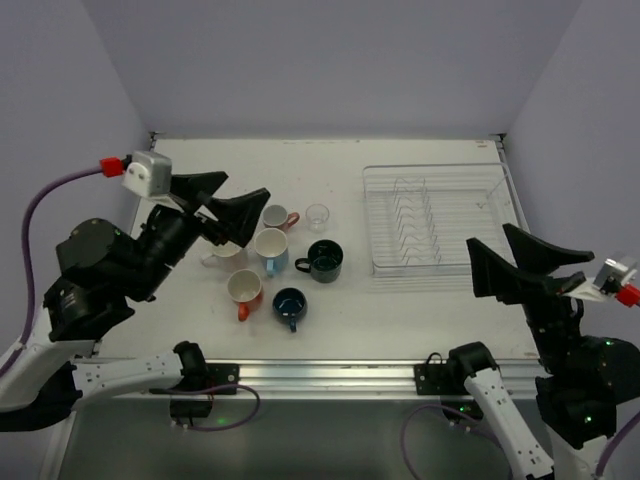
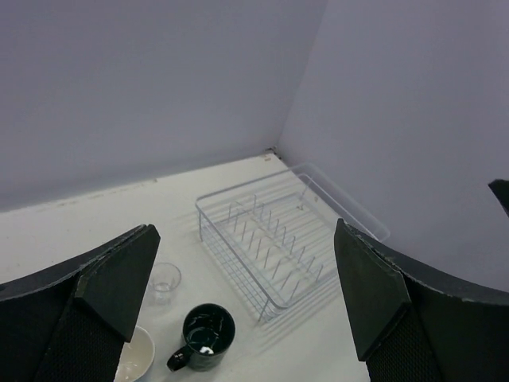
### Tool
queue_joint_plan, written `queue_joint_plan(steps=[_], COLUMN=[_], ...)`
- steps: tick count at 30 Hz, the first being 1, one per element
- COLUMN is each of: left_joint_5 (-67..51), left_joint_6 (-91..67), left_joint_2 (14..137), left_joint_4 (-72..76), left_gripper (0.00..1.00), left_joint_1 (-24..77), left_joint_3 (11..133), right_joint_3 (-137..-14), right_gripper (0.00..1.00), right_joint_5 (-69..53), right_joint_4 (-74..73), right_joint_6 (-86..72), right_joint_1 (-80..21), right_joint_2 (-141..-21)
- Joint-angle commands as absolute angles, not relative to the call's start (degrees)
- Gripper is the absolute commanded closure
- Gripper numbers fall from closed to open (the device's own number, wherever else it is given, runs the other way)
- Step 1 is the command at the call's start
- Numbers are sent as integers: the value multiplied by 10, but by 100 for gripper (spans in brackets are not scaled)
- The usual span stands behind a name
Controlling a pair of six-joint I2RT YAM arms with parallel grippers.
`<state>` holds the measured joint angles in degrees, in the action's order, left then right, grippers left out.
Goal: Unload the cups from the dish rack
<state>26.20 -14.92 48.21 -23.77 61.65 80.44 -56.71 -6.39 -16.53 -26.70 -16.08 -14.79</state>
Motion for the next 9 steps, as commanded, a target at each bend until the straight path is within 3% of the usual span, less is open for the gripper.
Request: queue_joint_plan(steps=[1,9], left_joint_5=[305,340], left_joint_6=[-89,-67], left_joint_2=[462,376], left_joint_4=[-287,-197], left_gripper=[0,0], left_joint_1=[619,619], left_joint_3=[843,724], right_joint_3=[-591,-542], right_gripper=[1,1], right_joint_5=[35,13], right_joint_4=[-207,-178], right_joint_6=[-242,-272], right_joint_1=[-159,-159], right_joint_2=[-130,-129])
